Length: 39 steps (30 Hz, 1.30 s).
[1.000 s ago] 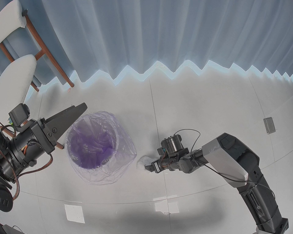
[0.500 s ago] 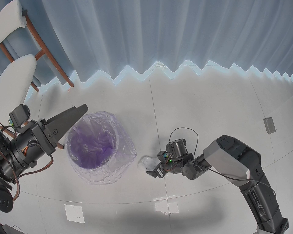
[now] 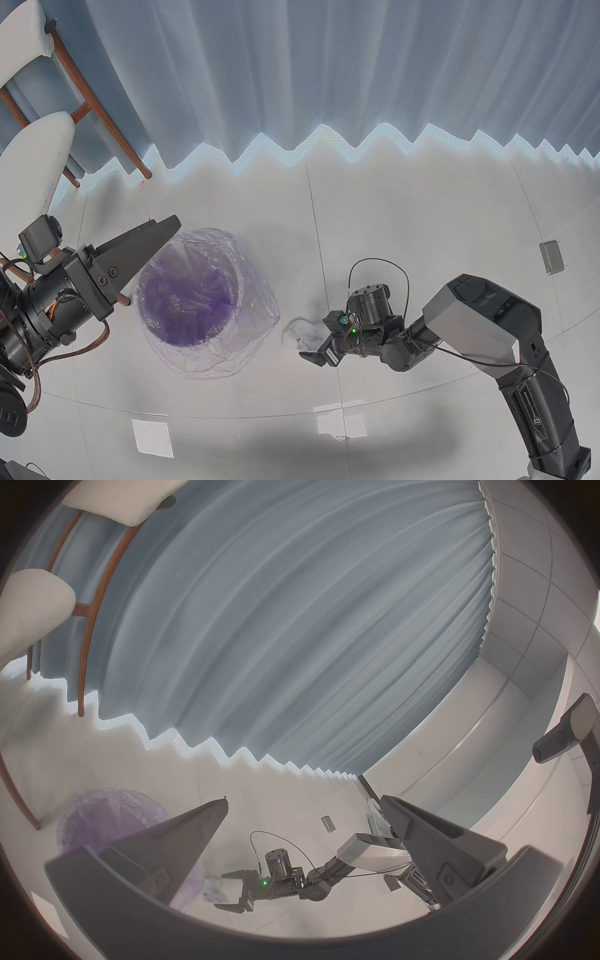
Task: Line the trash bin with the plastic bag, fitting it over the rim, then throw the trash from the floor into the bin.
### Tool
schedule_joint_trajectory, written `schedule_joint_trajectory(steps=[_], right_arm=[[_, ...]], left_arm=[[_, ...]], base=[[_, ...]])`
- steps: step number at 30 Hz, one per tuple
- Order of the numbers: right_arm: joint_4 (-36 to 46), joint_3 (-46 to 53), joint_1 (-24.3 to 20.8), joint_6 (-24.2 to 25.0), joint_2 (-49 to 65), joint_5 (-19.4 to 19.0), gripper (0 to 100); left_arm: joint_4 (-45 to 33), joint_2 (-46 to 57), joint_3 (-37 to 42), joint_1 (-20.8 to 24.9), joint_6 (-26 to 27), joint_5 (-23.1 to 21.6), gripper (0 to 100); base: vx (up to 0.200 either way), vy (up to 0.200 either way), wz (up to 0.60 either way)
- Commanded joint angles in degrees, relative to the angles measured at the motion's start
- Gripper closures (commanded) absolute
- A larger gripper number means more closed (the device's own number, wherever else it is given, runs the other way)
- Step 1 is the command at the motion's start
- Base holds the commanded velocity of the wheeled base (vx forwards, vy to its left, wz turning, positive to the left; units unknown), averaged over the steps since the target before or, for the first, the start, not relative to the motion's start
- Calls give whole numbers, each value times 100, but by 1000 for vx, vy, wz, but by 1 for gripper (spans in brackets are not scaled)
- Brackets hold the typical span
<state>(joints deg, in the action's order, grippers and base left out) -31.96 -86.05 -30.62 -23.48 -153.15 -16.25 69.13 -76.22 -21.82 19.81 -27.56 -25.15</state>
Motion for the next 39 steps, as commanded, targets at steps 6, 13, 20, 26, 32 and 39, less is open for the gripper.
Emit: schedule_joint_trajectory(steps=[6,13,20,26,32,39], right_arm=[[-20,150,-93,-122,4,-19,0],[753,-395,-49,-122,-57,324,0],[1272,-913,-14,-139,-215,342,0],[1649,-1115,-14,-131,-233,351,0],[1904,-1265,-14,-131,-242,351,0],[2010,-1318,-14,-122,-250,351,100]], left_arm=[[-5,1,20,23,23,-25,0],[4,1,46,23,23,-25,0],[4,10,29,14,23,-34,0],[4,1,29,14,23,-34,0],[4,10,29,14,23,-25,0],[4,10,2,14,23,-25,0]], base=[[0,0,0],[0,0,0],[0,0,0],[0,0,0],[0,0,0],[0,0,0]])
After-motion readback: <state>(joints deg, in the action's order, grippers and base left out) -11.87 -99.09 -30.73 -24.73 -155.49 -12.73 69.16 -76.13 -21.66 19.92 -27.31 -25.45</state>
